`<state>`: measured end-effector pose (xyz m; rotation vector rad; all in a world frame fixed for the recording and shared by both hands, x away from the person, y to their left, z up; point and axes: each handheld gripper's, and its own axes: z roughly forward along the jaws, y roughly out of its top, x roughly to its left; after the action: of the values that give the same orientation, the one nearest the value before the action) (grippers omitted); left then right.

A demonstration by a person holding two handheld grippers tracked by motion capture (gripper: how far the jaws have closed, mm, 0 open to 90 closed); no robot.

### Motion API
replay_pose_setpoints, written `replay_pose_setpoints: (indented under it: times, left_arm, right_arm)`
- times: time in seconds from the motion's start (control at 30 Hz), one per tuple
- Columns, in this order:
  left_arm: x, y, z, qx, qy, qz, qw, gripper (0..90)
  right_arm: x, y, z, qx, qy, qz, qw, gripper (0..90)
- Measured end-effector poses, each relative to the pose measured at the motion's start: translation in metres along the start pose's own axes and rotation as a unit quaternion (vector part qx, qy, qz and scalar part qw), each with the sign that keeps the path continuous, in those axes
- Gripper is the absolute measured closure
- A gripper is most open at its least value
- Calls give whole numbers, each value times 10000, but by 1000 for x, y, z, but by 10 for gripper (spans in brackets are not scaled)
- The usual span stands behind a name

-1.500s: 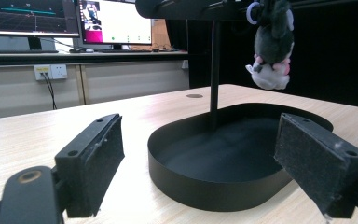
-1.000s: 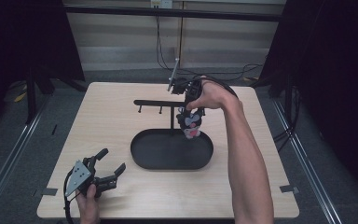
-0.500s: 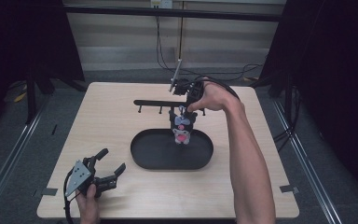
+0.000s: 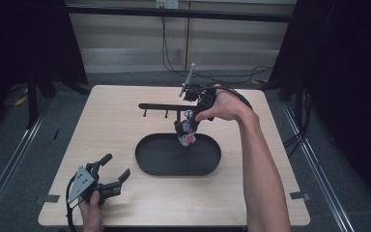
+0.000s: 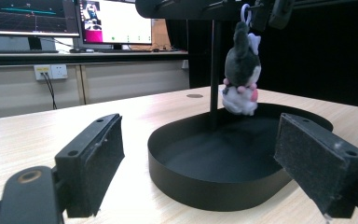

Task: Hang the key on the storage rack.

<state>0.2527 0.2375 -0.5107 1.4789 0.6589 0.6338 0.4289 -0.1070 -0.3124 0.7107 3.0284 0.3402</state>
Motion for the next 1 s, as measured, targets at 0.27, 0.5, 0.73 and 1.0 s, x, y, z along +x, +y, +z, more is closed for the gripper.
replay_pose_setpoints:
  times: [0.27, 0.5, 0.73, 1.0]
  left_arm:
    - [1, 0, 0, 34, -12, 36, 10000, 153]
    - [1, 0, 0, 37, -11, 37, 10000, 153]
    - [0, 0, 0, 37, -3, 34, 10000, 151]
    - [0, 0, 0, 40, 10, 39, 10000, 150]
  right_arm:
    - [10, -13, -7, -305, 109, 204, 9993, 438]
    - [22, -25, -8, -543, 262, 197, 9980, 434]
    - [34, -39, -2, -824, 250, 246, 9960, 403]
    - [49, -55, 14, -1311, 168, 251, 9909, 372]
